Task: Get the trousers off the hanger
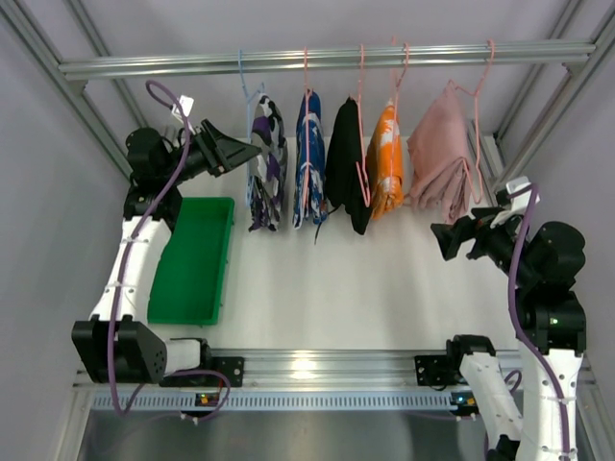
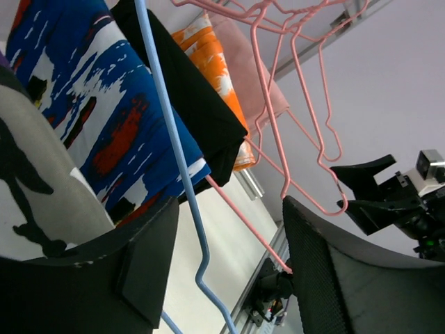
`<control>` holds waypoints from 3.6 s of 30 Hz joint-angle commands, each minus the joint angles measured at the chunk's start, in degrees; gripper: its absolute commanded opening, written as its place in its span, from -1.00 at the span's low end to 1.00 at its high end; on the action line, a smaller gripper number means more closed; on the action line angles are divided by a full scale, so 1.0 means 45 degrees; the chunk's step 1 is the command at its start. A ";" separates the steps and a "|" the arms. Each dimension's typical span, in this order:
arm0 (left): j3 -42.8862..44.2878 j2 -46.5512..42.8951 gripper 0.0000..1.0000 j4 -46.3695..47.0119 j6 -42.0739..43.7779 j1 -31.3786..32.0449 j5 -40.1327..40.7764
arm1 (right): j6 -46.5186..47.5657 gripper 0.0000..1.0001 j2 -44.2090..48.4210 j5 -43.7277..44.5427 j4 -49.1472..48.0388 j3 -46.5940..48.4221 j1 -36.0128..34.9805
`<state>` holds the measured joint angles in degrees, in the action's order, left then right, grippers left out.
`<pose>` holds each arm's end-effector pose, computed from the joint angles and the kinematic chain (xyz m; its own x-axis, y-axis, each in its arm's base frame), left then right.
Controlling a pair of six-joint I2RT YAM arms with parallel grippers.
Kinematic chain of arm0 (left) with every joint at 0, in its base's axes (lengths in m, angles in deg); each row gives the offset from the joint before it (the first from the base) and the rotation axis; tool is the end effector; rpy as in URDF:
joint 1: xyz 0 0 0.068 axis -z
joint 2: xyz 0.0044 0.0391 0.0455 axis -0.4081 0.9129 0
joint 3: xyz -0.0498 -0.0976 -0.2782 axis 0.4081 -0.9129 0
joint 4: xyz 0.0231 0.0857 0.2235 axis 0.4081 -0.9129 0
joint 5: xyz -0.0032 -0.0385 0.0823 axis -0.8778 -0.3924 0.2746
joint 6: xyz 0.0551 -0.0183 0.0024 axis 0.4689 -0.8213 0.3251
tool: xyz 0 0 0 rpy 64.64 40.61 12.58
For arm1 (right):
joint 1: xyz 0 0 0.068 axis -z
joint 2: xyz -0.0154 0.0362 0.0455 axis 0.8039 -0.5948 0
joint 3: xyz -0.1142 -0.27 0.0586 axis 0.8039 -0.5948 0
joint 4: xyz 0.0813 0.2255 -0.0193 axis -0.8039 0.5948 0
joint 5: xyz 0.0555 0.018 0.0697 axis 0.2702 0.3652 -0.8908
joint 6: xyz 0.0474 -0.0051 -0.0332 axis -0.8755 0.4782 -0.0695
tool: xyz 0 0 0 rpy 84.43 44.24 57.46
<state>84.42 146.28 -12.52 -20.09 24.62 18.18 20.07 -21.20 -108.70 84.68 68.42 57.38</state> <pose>0.2593 -0.0352 0.4477 -0.5819 -0.4421 -0.6826 0.5406 0.4167 -0.7308 0.0558 0.0155 0.4065 -0.1725 -0.0068 -0.9850 -0.3968 0.9157 0.0632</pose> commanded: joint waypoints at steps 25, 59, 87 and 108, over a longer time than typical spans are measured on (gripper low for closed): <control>-0.0181 0.1363 -0.10 0.2200 -0.2394 0.0447 -0.1128 | -0.0148 0.99 -0.0246 0.0077 -0.0129 0.0386 -0.0042; 0.1478 0.0408 -1.00 0.4173 -0.3373 0.0428 -0.1109 | 0.0048 0.99 -0.0070 0.0214 -0.0207 0.0269 -0.0042; -0.0436 -0.3052 -1.00 0.2396 -0.1165 0.0447 -0.0113 | -0.2549 0.99 -0.0754 -0.1954 -0.2628 0.0484 -0.0042; 0.1713 -0.0140 -1.00 0.8138 -0.4388 0.0447 -0.0132 | -0.2140 0.99 -0.0656 -0.1622 -0.2550 0.0366 -0.0042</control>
<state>84.85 150.08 4.49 -42.80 26.52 17.44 9.84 -24.74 -115.98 76.47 68.42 57.38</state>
